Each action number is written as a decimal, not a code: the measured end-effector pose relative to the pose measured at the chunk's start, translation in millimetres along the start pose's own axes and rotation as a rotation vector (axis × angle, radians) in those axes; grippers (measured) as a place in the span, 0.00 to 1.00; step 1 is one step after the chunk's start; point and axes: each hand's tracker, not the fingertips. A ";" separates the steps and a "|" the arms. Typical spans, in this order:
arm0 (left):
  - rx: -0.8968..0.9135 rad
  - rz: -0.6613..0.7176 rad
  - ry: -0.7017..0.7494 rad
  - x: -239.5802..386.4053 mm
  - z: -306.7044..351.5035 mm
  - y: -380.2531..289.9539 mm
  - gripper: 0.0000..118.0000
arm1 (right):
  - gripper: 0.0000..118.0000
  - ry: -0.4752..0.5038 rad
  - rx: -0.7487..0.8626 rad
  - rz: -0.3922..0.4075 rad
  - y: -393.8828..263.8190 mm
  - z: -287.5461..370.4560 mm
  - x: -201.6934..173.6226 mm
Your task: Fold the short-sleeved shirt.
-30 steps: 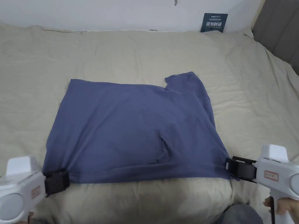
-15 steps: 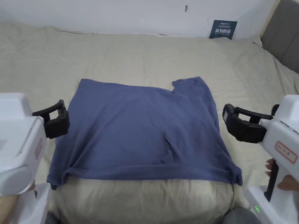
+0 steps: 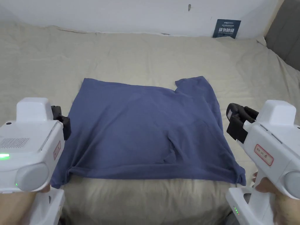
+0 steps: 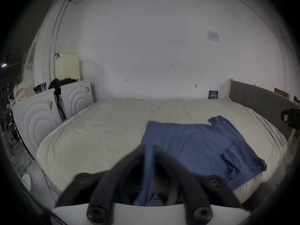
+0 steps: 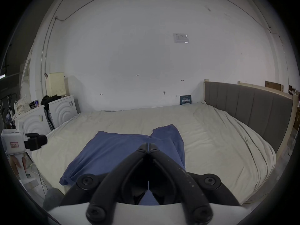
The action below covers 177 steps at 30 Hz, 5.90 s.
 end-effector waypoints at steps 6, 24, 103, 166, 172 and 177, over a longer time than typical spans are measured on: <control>-0.324 0.085 0.017 -28.4 -49.1 -14.6 1.00 | 0.02 -0.006 -0.042 0.044 -6.0 -5.0 5.0; -0.778 0.130 -0.043 -39.7 -99.4 -99.4 0.04 | 0.02 -0.037 -0.146 0.035 -29.2 -21.1 17.9; 0.070 -0.061 0.062 10.1 -24.4 20.5 0.01 | 0.43 -0.104 0.030 0.115 23.3 -14.9 15.5; -0.755 0.064 -0.073 -27.3 -254.0 17.4 0.04 | 0.12 -0.170 -0.903 -0.271 -41.6 -272.1 91.6; -0.688 0.236 -0.114 -56.3 -195.6 35.1 0.04 | 0.12 -0.031 -0.845 -0.221 12.8 -212.1 100.9; -0.693 0.310 -0.147 -64.0 -122.6 3.7 0.04 | 0.12 -0.045 -0.838 -0.230 -13.2 -154.3 115.8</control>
